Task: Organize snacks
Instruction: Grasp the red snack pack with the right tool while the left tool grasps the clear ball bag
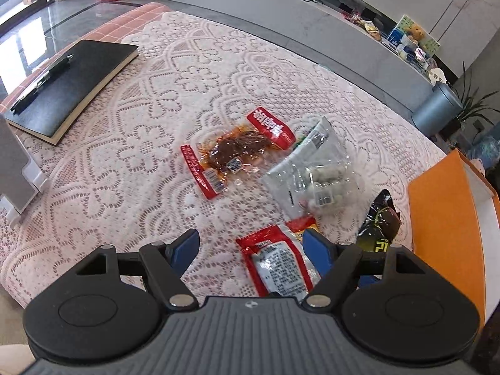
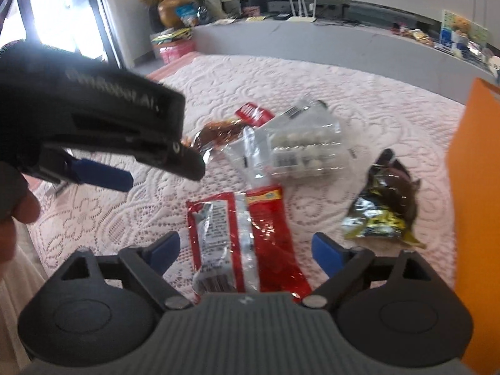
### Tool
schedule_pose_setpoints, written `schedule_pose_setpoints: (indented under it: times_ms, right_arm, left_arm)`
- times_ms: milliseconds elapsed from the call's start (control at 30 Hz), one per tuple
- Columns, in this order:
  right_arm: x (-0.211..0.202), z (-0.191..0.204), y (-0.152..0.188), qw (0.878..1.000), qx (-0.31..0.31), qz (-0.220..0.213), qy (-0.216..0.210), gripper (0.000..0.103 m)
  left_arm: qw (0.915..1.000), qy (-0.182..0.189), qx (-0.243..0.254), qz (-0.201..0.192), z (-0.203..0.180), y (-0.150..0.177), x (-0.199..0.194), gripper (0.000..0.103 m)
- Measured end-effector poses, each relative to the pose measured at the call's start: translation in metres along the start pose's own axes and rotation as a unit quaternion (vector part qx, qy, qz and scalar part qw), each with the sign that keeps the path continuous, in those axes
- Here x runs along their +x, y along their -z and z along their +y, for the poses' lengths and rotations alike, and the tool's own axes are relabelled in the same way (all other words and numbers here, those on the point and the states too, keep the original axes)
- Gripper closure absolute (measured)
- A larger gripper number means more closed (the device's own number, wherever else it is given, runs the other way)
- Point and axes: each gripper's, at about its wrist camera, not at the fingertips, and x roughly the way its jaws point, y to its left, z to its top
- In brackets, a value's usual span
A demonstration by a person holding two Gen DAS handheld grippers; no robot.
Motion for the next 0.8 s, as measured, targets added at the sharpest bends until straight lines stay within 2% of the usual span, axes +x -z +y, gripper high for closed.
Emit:
schedule_pose_setpoints:
  times_ms: [333, 467, 600, 700, 800]
  right_arm:
    - [0.029, 0.007, 0.0, 0.999, -0.037, 0.011, 0.018, 0.014]
    - [0.029, 0.013, 0.002, 0.998, -0.061, 0.004, 0.022, 0.026]
    - [0.027, 0.012, 0.002, 0.998, -0.058, 0.003, 0.022, 0.033]
    - [0.025, 0.01, 0.0, 0.998, -0.054, 0.007, 0.022, 0.034]
    - [0.015, 0.009, 0.0, 0.998, -0.051, 0.006, 0.022, 0.034]
  left_arm:
    - [0.9998, 0.019, -0.009, 0.007, 0.012, -0.003, 0.009, 0.015]
    - [0.9997, 0.021, -0.007, 0.007, 0.013, -0.003, 0.01, 0.015]
    - [0.9989, 0.039, 0.0, -0.026, 0.012, -0.005, 0.0, 0.016]
    - [0.9966, 0.064, 0.03, -0.044, 0.003, -0.007, -0.007, 0.016]
    - [0.9936, 0.072, 0.063, -0.059, -0.009, -0.01, -0.013, 0.016]
